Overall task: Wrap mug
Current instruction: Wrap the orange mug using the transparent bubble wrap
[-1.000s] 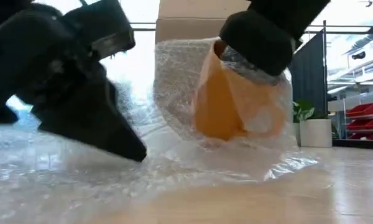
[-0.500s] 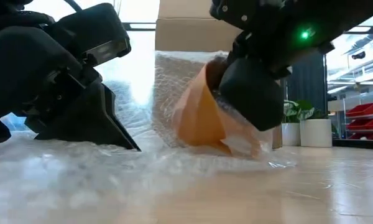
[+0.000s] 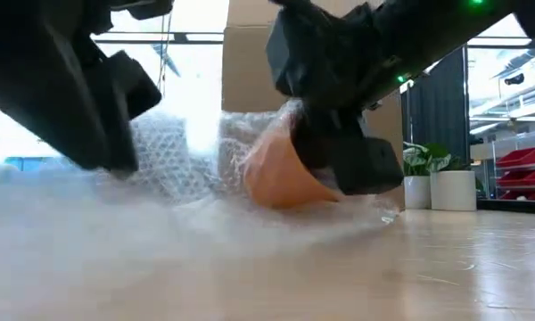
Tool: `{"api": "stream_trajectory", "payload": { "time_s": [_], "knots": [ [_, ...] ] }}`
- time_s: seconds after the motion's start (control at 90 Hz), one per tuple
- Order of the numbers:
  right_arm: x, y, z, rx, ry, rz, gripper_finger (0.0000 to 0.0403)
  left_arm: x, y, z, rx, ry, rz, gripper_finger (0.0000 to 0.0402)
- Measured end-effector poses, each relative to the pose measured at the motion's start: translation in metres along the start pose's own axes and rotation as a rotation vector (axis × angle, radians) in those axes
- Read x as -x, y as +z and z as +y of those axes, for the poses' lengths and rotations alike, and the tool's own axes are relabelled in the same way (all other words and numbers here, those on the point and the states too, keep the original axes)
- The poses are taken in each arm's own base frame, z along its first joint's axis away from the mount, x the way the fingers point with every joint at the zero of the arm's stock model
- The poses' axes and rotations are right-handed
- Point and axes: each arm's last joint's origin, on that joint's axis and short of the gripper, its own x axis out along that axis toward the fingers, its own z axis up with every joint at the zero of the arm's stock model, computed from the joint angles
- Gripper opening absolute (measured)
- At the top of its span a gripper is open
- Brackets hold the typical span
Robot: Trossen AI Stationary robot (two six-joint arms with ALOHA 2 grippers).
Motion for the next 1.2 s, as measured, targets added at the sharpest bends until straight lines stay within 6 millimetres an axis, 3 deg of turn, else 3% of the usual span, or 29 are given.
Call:
{"api": "stream_trajectory", "payload": {
  "time_s": [0.211,0.367,0.489,0.611,0.767,0.978,1.2],
  "knots": [
    [-0.006,-0.001,-0.001,0.268,0.040,-0.027,0.0006,0.065,0.028,-0.006,-0.046,-0.147,-0.139,0.0099],
    [-0.006,0.000,0.000,0.484,0.095,-0.110,0.0008,0.118,0.041,0.007,-0.051,0.075,-0.443,0.0099],
    [-0.006,0.000,0.002,0.809,0.115,-0.178,0.0009,0.132,0.039,0.026,0.003,0.225,-0.537,0.0099],
    [-0.006,0.001,0.001,0.935,0.114,-0.238,0.0010,0.117,0.034,0.046,0.084,0.256,-0.566,0.0099],
    [-0.010,0.001,0.002,1.170,0.116,-0.338,0.0011,0.073,0.022,0.073,0.122,0.209,-0.560,0.0099],
    [-0.012,0.002,0.003,1.343,0.100,-0.425,0.0012,0.035,0.018,0.108,0.143,0.213,-0.626,0.0099],
    [-0.012,0.002,0.004,1.399,0.097,-0.469,0.0018,0.005,0.028,0.122,0.098,0.188,-0.693,0.0099]
  ]
}}
